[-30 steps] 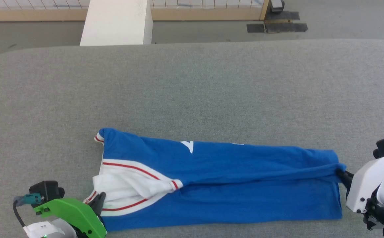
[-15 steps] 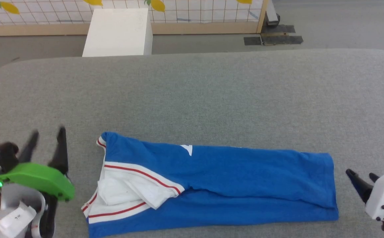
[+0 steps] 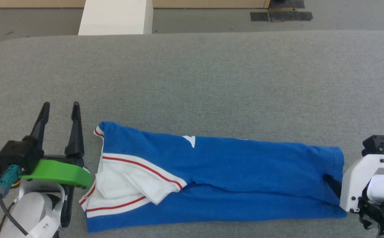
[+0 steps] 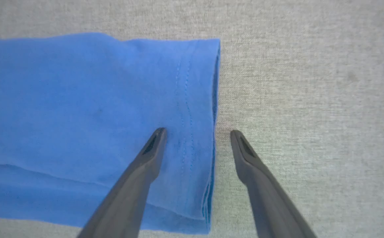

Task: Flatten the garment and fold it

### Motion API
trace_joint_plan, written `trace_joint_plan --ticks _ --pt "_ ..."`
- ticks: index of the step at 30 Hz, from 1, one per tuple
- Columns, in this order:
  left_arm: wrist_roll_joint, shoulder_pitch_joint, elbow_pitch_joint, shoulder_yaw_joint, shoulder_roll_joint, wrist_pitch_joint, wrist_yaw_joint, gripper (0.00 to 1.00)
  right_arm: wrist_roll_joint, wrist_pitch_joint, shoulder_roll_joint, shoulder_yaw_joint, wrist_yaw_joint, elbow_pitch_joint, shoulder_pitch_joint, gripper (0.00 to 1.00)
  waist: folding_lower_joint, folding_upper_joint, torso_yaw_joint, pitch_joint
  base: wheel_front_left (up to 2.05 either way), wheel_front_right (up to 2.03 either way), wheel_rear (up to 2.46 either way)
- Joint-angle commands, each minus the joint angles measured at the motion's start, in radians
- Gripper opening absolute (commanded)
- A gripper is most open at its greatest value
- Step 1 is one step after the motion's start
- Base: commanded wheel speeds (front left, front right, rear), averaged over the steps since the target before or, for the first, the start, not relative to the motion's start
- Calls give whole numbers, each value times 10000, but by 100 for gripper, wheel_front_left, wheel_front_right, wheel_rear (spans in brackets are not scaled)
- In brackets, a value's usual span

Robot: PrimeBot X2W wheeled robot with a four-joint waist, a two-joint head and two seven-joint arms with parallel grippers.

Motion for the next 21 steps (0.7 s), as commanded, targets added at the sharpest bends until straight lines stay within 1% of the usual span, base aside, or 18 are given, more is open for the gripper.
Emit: trace_joint_plan --ticks 1,6,7,8,9,13,15,20,21 --pt "113 -157 72 62 -91 -72 -77 100 -87 -89 -38 73 -15 147 -202 100 0 0 37 156 0 0 0" --pt "323 -152 150 449 -489 -85 -296 100 -14 -98 -73 443 -15 853 -393 100 0 0 40 307 0 0 0" --pt "382 -134 141 548 -565 -86 -346 100 63 -58 -101 508 -15 962 -438 32 0 0 38 327 0 0 0" --pt "423 -113 139 630 -624 -86 -382 100 140 -72 -116 503 -15 1020 -483 13 0 0 36 342 0 0 0" --pt "487 -90 131 728 -689 -87 -426 100 241 -11 -150 484 -15 1105 -530 0 0 0 36 351 0 0 0" --pt "691 -31 104 1015 -870 -88 -620 100 452 25 -583 135 -15 1208 -778 0 0 0 61 394 0 0 0" --pt "796 -32 109 1092 -919 -88 -714 100 478 17 -839 -309 -15 1318 -909 0 0 0 85 399 0 0 0" --pt "993 -46 145 1253 -1051 -88 -905 100 -68 245 -1411 -1518 -15 1673 -1030 0 0 0 169 393 0 0 0" --pt "1062 -16 217 1325 -1118 -88 -994 100 -556 153 -1521 -2085 -15 1807 -1146 0 0 0 187 373 0 0 0"
